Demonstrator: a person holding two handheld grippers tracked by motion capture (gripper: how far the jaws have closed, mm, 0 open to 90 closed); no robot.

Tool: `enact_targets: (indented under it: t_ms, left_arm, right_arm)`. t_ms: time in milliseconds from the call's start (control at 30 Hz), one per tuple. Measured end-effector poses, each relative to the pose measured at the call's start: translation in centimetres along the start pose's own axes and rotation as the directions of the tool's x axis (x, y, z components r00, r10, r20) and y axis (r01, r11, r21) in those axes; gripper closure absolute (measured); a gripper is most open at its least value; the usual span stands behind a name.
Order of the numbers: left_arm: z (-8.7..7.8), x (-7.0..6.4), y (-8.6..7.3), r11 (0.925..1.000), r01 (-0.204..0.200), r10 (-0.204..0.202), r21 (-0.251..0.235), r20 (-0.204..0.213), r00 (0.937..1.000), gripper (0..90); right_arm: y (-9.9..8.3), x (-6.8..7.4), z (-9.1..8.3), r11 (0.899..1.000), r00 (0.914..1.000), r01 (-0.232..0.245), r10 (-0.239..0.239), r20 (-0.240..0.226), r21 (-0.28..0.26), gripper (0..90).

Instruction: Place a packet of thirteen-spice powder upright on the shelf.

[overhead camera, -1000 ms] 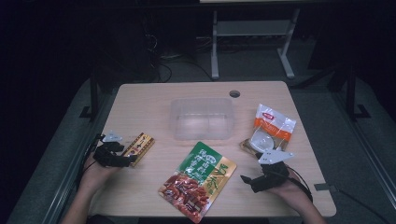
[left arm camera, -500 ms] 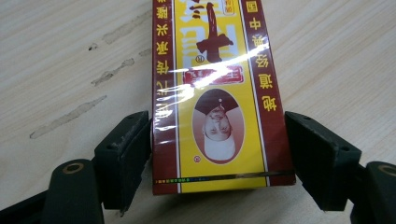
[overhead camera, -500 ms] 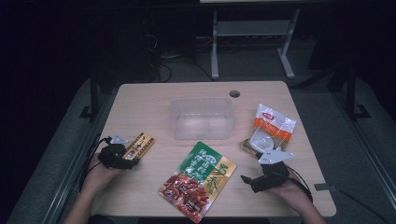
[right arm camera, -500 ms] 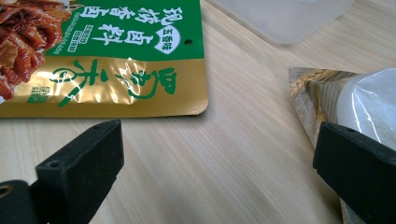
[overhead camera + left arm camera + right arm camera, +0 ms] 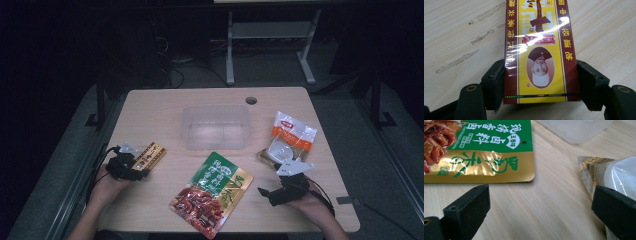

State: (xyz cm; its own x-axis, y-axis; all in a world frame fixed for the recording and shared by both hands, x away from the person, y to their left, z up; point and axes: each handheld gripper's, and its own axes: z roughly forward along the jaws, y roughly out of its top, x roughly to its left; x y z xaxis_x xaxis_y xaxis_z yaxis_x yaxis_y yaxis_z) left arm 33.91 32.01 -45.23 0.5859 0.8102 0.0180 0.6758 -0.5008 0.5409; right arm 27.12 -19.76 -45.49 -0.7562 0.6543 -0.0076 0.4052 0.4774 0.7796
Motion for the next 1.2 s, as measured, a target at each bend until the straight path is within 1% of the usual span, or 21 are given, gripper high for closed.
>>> enact_targets:
  t_ms: [33, 200, 233, 367, 433, 500, 533, 567, 600, 633, 667, 700, 733, 800, 833, 933, 967, 1000, 1067, 1100, 1200]
  left_arm:
    - [0.0, 0.0, 0.0, 1.0000, -0.008, 0.008, 0.001, 0.002, 1.0000, 31.7]
    - [-0.3, 0.0, 0.1, 0.9999, -0.010, 0.010, 0.004, 0.026, 0.9996, 32.0]
    - [-0.4, 0.0, 0.1, 0.9999, -0.017, 0.017, -0.001, 0.025, 0.9995, 32.1]
    - [-0.9, 0.0, 0.2, 0.9997, -0.012, 0.013, -0.022, 0.046, 0.9988, 32.1]
    - [-1.1, 0.0, 0.2, 0.9992, -0.020, 0.022, -0.036, 0.054, 0.9983, 32.1]
    - [-1.3, 0.0, 0.2, 0.9982, -0.015, 0.020, -0.058, 0.080, 0.9966, 32.1]
    - [-1.6, -0.1, 0.2, 0.9973, -0.024, 0.031, -0.070, 0.104, 0.9941, 32.1]
    - [-1.6, -0.1, 0.2, 0.9973, -0.024, 0.031, -0.070, 0.104, 0.9941, 32.1]
    - [-1.7, -0.1, 0.3, 0.9964, -0.034, 0.042, -0.078, 0.111, 0.9930, 32.1]
    - [-1.9, -0.3, 0.3, 0.9957, -0.032, 0.042, -0.087, 0.122, 0.9917, 32.1]
    - [-2.0, -0.3, 0.4, 0.9945, -0.045, 0.057, -0.094, 0.132, 0.9896, 32.1]
    - [-2.1, -0.5, 0.4, 0.9939, -0.042, 0.056, -0.102, 0.144, 0.9880, 32.1]
    - [-2.3, -0.7, 0.5, 0.9920, -0.058, 0.075, -0.112, 0.155, 0.9850, 32.1]
    - [-2.5, -1.1, 0.6, 0.9901, -0.066, 0.088, -0.124, 0.176, 0.9805, 32.1]
    - [-2.6, -1.2, 0.7, 0.9877, -0.084, 0.108, -0.132, 0.186, 0.9766, 32.1]
    - [-2.9, -1.8, 0.9, 0.9821, -0.112, 0.142, -0.152, 0.208, 0.9676, 32.1]
    - [-3.0, -2.1, 1.0, 0.9811, -0.106, 0.141, -0.162, 0.221, 0.9650, 32.1]
    - [-3.1, -2.2, 1.1, 0.9774, -0.127, 0.164, -0.169, 0.227, 0.9600, 32.1]
    - [-3.3, -2.7, 1.4, 0.9710, -0.146, 0.190, -0.190, 0.239, 0.9523, 32.1]
    - [-3.3, -3.0, 1.4, 0.9693, -0.142, 0.190, -0.201, 0.242, 0.9515, 32.2]
    - [-3.5, -3.7, 1.7, 0.9601, -0.169, 0.227, -0.223, 0.268, 0.9363, 32.1]
  right_arm:
    - [0.0, 0.0, -0.1, 1.000, 1.0000, 0.000, 0.000, -0.001, 0.001, 1.8]
    - [0.0, 0.0, -0.1, 1.000, 1.0000, 0.001, -0.001, -0.005, -0.001, 1.8]
    - [0.0, 0.0, -0.1, 1.000, 1.0000, 0.000, -0.001, -0.008, -0.005, 1.8]
    - [0.0, 0.1, -0.2, 1.000, 0.9999, 0.000, 0.000, -0.013, -0.012, 1.8]
    - [0.0, 0.1, -0.3, 1.000, 0.9997, 0.003, -0.004, -0.022, -0.018, 1.7]
    - [0.0, 0.1, -0.3, 1.000, 0.9992, 0.008, -0.009, -0.039, -0.017, 1.7]
    - [0.2, 0.2, -0.5, 1.000, 0.9980, 0.018, -0.018, -0.060, -0.011, 1.7]
    - [0.3, 0.3, -0.5, 1.000, 0.9971, 0.022, -0.023, -0.072, -0.011, 1.7]
    - [0.3, 0.3, -0.5, 1.000, 0.9971, 0.022, -0.023, -0.072, -0.011, 1.7]
    - [0.5, 0.4, -0.6, 0.999, 0.9962, 0.030, -0.031, -0.082, -0.011, 1.7]
    - [0.6, 0.4, -0.7, 0.999, 0.9952, 0.033, -0.034, -0.092, -0.012, 1.7]
    - [0.7, 0.5, -0.7, 0.999, 0.9937, 0.034, -0.035, -0.107, -0.014, 1.7]
    - [0.9, 0.6, -0.8, 1.000, 0.9914, 0.027, -0.029, -0.128, -0.014, 1.7]
    - [1.2, 0.9, -0.8, 0.999, 0.9851, 0.026, -0.029, -0.169, -0.022, 1.7]
    - [1.2, 0.9, -0.8, 0.999, 0.9851, 0.026, -0.029, -0.169, -0.022, 1.7]
    - [1.7, 1.0, -0.7, 0.999, 0.9818, 0.034, -0.039, -0.186, -0.028, 1.7]
    - [1.9, 0.9, -0.6, 0.999, 0.9808, 0.038, -0.044, -0.190, -0.034, 1.7]
    - [2.2, 0.9, -0.5, 0.999, 0.9795, 0.038, -0.044, -0.197, -0.036, 1.7]
    - [2.7, 0.8, -0.3, 0.998, 0.9773, 0.040, -0.050, -0.206, -0.050, 1.8]
    - [3.1, 0.8, -0.2, 0.997, 0.9740, 0.041, -0.053, -0.220, -0.060, 1.8]
    - [3.6, 0.8, 0.0, 0.997, 0.9697, 0.048, -0.063, -0.236, -0.068, 2.0]
